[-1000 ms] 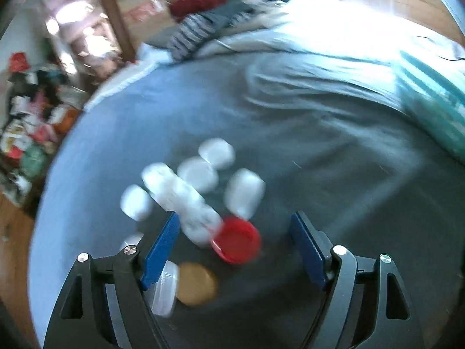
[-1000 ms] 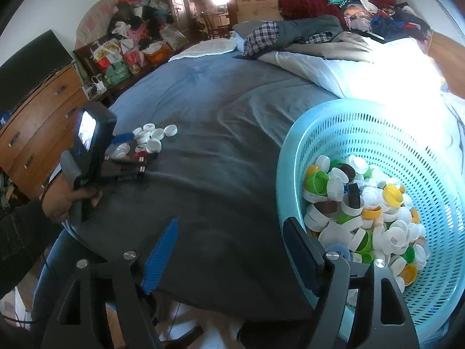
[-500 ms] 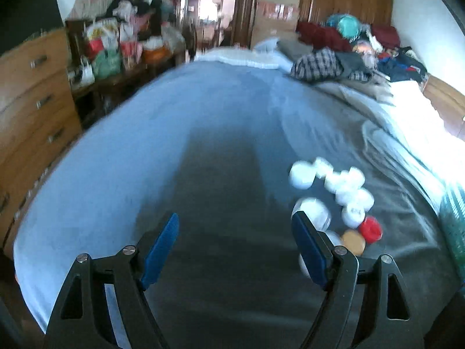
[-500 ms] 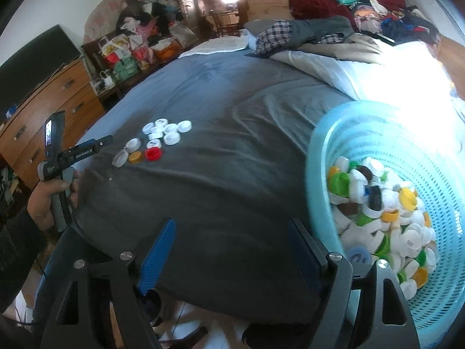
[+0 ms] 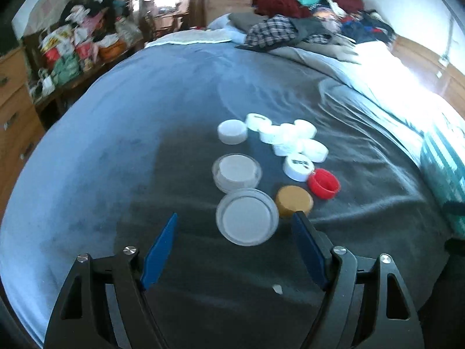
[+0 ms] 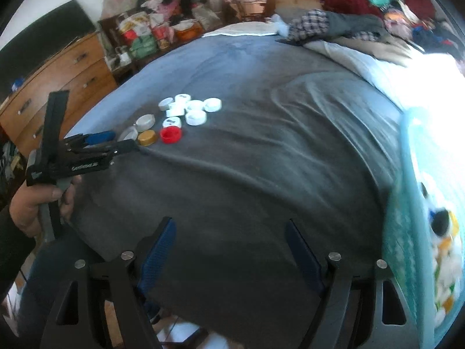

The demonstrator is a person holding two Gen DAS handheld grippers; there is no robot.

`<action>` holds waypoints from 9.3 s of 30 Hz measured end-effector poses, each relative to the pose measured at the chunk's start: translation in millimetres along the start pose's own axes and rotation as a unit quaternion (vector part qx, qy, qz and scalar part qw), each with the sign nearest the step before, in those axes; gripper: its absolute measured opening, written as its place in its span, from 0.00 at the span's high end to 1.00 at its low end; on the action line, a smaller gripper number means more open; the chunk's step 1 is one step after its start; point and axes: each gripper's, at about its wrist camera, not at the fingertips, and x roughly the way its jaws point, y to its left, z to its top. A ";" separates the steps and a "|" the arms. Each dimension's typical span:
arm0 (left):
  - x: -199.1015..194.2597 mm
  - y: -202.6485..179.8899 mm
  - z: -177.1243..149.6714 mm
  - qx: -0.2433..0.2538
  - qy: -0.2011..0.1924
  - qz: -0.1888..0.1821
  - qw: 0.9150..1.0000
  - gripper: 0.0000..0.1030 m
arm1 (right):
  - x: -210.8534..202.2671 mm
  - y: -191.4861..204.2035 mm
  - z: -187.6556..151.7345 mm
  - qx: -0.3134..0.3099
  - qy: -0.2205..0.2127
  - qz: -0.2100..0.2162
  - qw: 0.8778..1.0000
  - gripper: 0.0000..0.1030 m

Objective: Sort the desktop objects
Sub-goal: 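Grasp a large white lid with the left tool while the right tool grasps a red cap, then carry the white lid and red cap over the basket and open both tools, then grasp a tan cap with the left tool while the right tool grasps a white lid, then carry the tan cap and white lid over the blue basket and open both tools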

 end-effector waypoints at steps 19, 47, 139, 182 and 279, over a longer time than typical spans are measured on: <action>-31.1 47.2 -12.6 -0.080 -0.019 0.021 0.996 0.66 | 32.7 13.0 15.4 0.028 0.026 0.038 0.999 0.76; -59.8 30.0 -1.6 -0.061 -0.037 0.011 0.997 0.66 | 101.1 71.7 101.6 -0.044 0.017 0.040 0.998 0.69; -67.0 -306.5 73.5 0.195 -0.042 -0.149 0.968 0.50 | -205.5 -152.0 -21.0 0.149 -0.158 -0.133 0.967 0.26; -17.2 -3.2 9.5 -0.044 -0.007 -0.063 0.997 0.75 | 43.4 30.3 89.7 -0.076 -0.025 0.041 0.996 0.58; -77.5 -401.6 85.6 0.267 -0.018 -0.186 0.945 0.75 | -228.5 -186.2 -29.7 0.177 -0.159 -0.153 0.959 0.66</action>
